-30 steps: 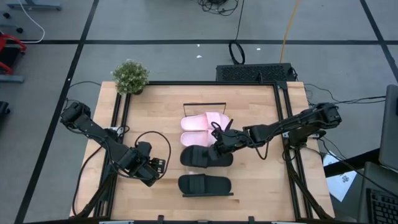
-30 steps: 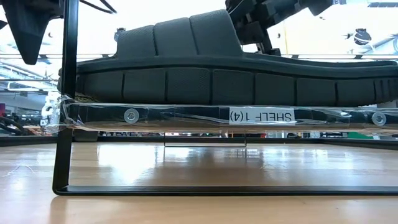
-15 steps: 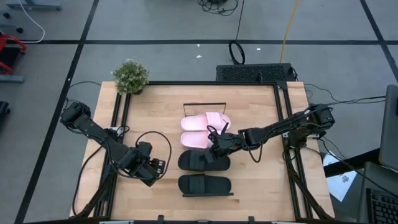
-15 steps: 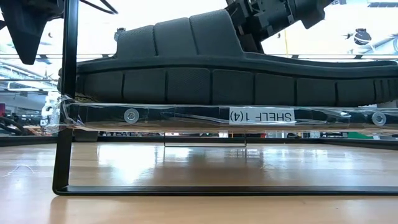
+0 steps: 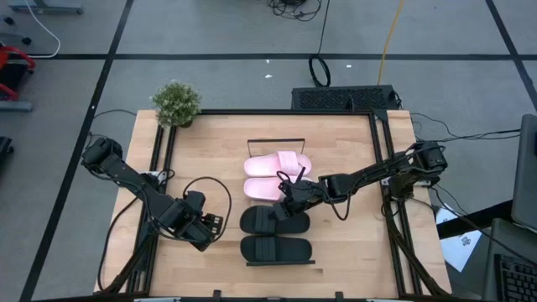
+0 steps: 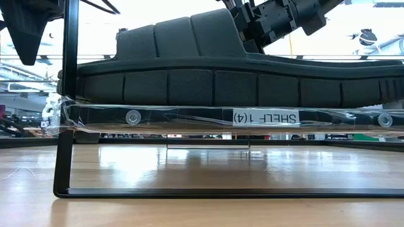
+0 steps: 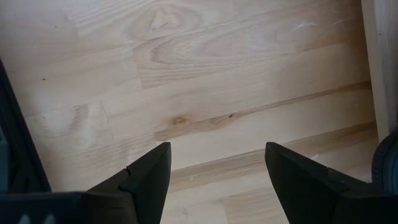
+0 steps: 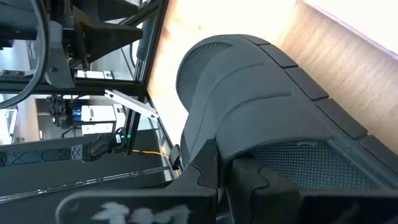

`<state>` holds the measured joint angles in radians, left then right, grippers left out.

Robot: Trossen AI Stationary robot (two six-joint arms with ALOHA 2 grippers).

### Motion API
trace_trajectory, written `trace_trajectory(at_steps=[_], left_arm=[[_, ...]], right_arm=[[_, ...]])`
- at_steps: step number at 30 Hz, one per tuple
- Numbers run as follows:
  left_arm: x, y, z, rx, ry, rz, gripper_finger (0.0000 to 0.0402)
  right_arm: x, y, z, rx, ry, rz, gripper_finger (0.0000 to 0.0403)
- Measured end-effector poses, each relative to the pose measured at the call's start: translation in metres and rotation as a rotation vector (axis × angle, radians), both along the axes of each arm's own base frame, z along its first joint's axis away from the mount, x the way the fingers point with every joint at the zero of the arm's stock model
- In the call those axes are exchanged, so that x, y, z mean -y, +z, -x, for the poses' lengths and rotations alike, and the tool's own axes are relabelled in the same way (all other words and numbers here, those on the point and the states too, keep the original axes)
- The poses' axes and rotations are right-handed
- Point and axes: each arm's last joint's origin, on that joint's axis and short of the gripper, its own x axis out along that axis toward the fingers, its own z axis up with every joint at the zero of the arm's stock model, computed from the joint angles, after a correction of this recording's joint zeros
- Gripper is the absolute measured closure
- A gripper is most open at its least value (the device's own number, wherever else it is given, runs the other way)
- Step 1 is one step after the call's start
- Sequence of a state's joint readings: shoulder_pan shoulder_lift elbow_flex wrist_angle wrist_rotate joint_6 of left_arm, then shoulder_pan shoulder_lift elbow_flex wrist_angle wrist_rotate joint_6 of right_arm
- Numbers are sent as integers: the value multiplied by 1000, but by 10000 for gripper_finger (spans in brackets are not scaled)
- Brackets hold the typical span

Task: Pick and place slides into the shelf
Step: Put the black slide on the shelf

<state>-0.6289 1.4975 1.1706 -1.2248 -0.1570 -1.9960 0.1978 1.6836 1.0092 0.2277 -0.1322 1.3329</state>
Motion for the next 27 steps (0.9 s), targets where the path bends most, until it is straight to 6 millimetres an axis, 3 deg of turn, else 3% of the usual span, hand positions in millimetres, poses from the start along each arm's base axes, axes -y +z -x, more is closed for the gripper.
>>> trace_trajectory(at_steps=[27], left_arm=[[0,0,0,-1,-3,-2,147]], right_arm=[[0,-1,1,-24,11,-23,390]])
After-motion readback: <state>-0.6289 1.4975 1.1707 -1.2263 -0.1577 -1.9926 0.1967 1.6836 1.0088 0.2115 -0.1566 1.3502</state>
